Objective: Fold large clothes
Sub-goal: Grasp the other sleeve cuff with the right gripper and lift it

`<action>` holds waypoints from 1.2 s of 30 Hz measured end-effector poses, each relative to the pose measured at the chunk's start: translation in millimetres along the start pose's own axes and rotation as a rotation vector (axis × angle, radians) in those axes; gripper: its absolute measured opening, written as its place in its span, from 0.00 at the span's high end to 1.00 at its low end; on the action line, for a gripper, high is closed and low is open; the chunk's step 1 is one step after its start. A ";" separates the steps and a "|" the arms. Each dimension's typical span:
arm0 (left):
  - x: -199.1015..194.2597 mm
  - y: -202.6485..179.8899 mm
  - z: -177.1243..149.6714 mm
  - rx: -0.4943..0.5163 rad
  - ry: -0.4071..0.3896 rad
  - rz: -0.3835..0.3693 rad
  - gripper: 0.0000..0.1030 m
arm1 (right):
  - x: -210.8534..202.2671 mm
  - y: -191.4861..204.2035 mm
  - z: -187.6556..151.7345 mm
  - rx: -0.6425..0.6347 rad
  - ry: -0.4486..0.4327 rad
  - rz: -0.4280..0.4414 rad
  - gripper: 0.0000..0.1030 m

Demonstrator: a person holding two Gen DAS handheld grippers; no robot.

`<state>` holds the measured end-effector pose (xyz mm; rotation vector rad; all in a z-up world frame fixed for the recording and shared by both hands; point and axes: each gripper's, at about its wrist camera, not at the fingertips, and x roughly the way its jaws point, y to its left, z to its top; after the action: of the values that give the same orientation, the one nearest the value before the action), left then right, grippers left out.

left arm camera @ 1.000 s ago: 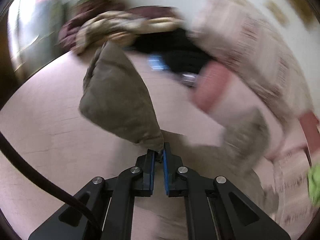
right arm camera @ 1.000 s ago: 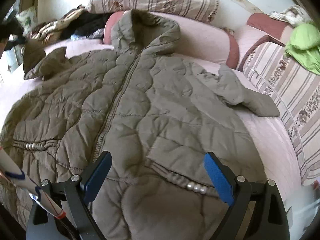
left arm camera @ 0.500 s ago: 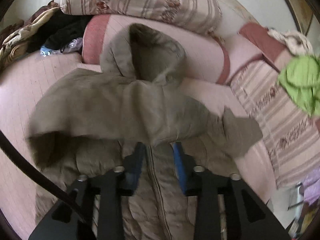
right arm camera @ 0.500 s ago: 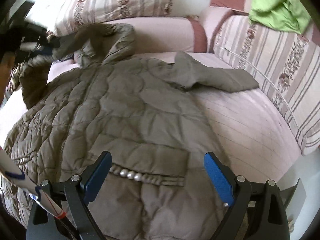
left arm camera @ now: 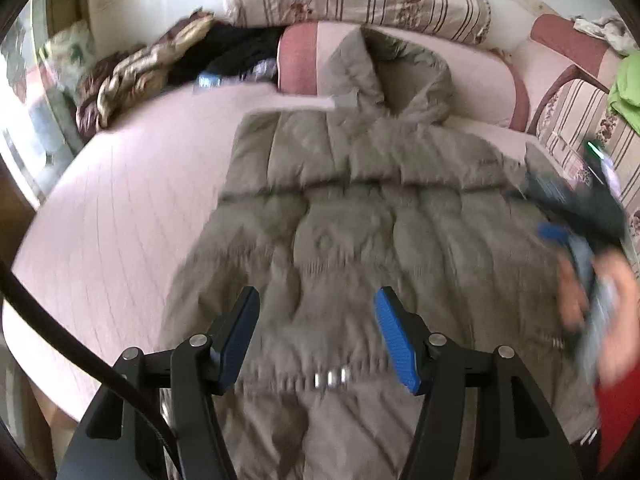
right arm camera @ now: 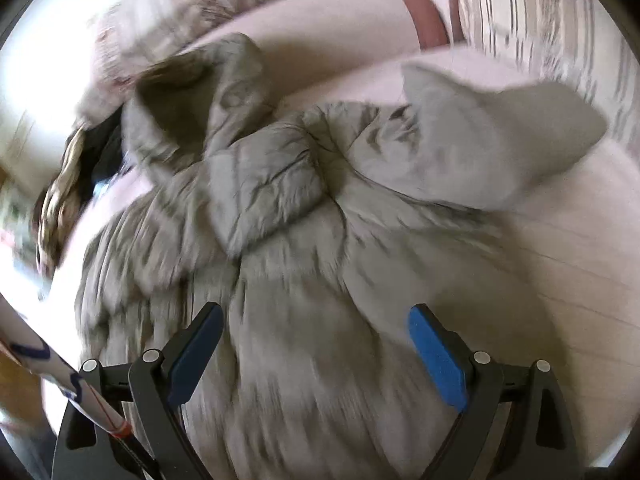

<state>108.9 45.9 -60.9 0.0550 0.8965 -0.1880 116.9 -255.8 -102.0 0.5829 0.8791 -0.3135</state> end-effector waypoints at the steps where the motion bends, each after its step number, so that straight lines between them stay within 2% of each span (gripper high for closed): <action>1: 0.2 1.5 -6.1 -0.010 0.015 -0.003 0.42 | 13.5 0.8 10.0 0.023 0.008 -0.006 0.07; 3: -0.5 4.6 -18.4 -0.029 0.033 -0.007 0.42 | 42.0 4.5 33.0 0.068 0.027 -0.007 0.08; 4: -2.1 6.7 -23.9 -0.040 0.035 -0.001 0.42 | 52.5 7.1 42.5 0.082 0.036 -0.004 0.18; 5: -1.7 6.1 -26.5 -0.044 0.033 0.005 0.42 | 59.2 9.8 48.9 0.092 0.043 -0.006 0.40; 7: -0.7 7.1 -33.7 -0.057 0.037 0.019 0.42 | 66.6 15.3 59.9 0.102 0.053 -0.008 0.67; 8: 0.9 7.4 -36.4 -0.068 0.047 0.021 0.42 | 67.0 16.2 64.2 0.105 0.047 -0.017 0.73; 10: 5.5 6.0 -39.2 -0.087 0.074 0.013 0.42 | 68.3 13.1 71.0 0.102 0.043 -0.065 0.76; 13: 3.0 0.4 -39.6 -0.094 0.094 -0.003 0.42 | 69.1 7.0 75.7 0.049 0.046 -0.125 0.76; 15: -4.7 -6.0 -38.2 -0.078 0.077 -0.003 0.42 | 55.3 4.3 76.6 0.009 0.036 -0.097 0.72; 16: -8.5 -9.3 -37.3 -0.070 0.068 0.002 0.42 | 42.9 0.5 76.1 -0.007 0.016 -0.090 0.68; 19: -16.8 -19.9 -34.5 -0.053 0.055 0.007 0.42 | 3.1 -26.3 74.6 -0.013 -0.044 -0.065 0.47; 21: -17.9 -26.1 -33.0 -0.050 0.060 0.001 0.42 | -23.3 -62.6 76.8 0.015 -0.079 -0.060 0.45; 25: -15.3 -40.7 -34.2 -0.028 0.076 -0.006 0.42 | -47.4 -154.5 88.6 0.158 -0.120 -0.132 0.43; 27: -10.9 -49.9 -35.1 -0.006 0.087 0.002 0.42 | -50.5 -215.9 91.2 0.275 -0.124 -0.196 0.43; 29: -4.7 -57.8 -35.2 0.017 0.102 0.016 0.42 | -49.2 -268.2 90.3 0.391 -0.124 -0.216 0.43; 33: 4.7 -65.9 -33.3 0.031 0.119 0.041 0.42 | -39.6 -330.0 100.7 0.535 -0.124 -0.196 0.43; 36: 10.7 -67.9 -29.9 0.026 0.123 0.062 0.42 | -33.0 -342.0 117.3 0.571 -0.164 -0.160 0.39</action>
<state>79.8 -18.5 -85.8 0.1197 1.0131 -0.1396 4.7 -599.4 -136.3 0.9995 0.6745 -0.7604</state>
